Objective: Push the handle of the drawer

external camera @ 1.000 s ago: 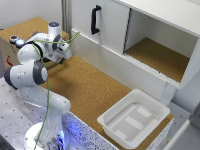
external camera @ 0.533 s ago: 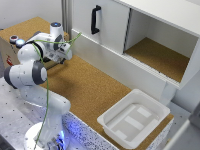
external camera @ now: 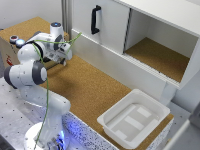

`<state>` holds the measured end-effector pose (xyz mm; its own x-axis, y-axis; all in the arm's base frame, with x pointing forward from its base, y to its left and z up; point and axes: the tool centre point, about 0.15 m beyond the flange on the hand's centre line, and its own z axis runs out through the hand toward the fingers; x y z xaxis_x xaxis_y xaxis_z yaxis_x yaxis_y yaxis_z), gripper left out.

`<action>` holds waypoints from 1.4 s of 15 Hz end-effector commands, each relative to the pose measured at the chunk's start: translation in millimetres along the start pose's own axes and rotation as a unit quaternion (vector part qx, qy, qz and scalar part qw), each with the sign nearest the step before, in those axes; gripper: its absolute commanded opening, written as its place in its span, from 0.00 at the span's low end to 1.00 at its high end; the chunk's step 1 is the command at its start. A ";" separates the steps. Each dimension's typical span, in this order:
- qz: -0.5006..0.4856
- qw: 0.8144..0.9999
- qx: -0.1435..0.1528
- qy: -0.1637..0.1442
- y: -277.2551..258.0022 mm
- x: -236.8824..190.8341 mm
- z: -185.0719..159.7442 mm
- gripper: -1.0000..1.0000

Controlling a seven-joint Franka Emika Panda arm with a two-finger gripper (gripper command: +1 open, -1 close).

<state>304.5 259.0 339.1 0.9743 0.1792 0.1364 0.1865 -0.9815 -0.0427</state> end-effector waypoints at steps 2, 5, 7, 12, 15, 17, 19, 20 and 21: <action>0.003 0.999 -0.009 -0.034 -2.7 8.7 -4.7 1.00; 0.003 0.999 -0.009 -0.034 -2.7 8.7 -4.7 1.00; 0.003 0.999 -0.009 -0.034 -2.7 8.7 -4.7 1.00; 0.004 1.000 -0.004 -0.005 -7.3 1.3 2.2 1.00; 0.035 0.998 -0.043 -0.001 -20.1 12.6 -3.7 1.00; 0.062 0.996 -0.060 0.005 -13.5 24.7 -14.9 1.00; 0.072 0.996 -0.058 0.008 -1.4 41.9 -26.9 1.00; 0.065 0.995 -0.068 0.016 2.4 50.7 -34.8 1.00; 0.062 0.996 -0.056 0.015 8.4 60.4 -42.8 1.00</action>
<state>316.5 259.7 357.0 0.9796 0.0737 0.1871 0.0814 -0.9961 -0.0336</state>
